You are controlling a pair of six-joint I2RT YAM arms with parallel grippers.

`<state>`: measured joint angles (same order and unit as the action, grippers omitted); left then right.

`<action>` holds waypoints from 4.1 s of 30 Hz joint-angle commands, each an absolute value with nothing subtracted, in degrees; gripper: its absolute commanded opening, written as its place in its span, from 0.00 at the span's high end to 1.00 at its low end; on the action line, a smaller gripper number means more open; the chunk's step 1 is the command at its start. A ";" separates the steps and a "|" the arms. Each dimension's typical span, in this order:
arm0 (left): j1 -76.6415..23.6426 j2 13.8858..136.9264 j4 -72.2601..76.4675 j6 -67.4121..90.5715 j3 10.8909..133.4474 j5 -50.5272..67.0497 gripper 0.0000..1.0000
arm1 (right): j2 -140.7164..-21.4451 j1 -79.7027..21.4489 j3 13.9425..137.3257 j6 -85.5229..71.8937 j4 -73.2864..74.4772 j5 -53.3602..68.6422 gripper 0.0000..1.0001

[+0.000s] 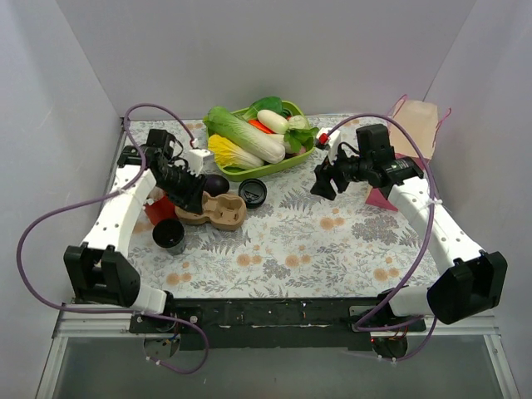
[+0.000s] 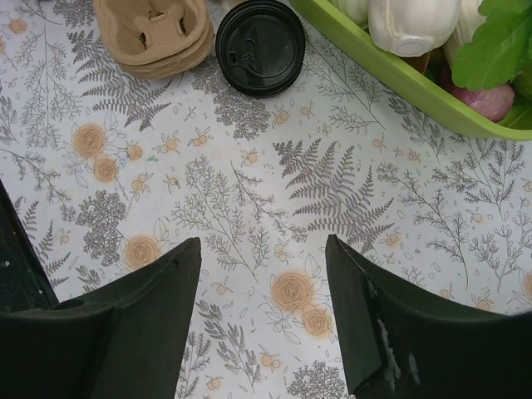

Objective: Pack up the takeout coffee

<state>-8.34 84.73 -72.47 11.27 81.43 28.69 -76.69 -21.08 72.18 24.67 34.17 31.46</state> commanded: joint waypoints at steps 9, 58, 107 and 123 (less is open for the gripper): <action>-8.44 70.04 -79.10 15.73 66.89 15.73 0.72 | -74.62 -21.45 69.87 23.20 30.23 33.14 0.31; -10.81 79.10 -72.42 17.75 66.62 6.24 0.90 | -79.54 -21.53 70.67 23.91 30.32 32.78 0.32; -10.81 73.30 -79.01 14.86 72.51 -1.32 1.00 | -81.12 -21.53 70.48 21.09 28.30 33.66 0.32; -10.81 70.40 -79.54 13.89 81.56 -2.29 1.00 | -81.82 -21.53 71.28 22.24 29.44 34.63 0.32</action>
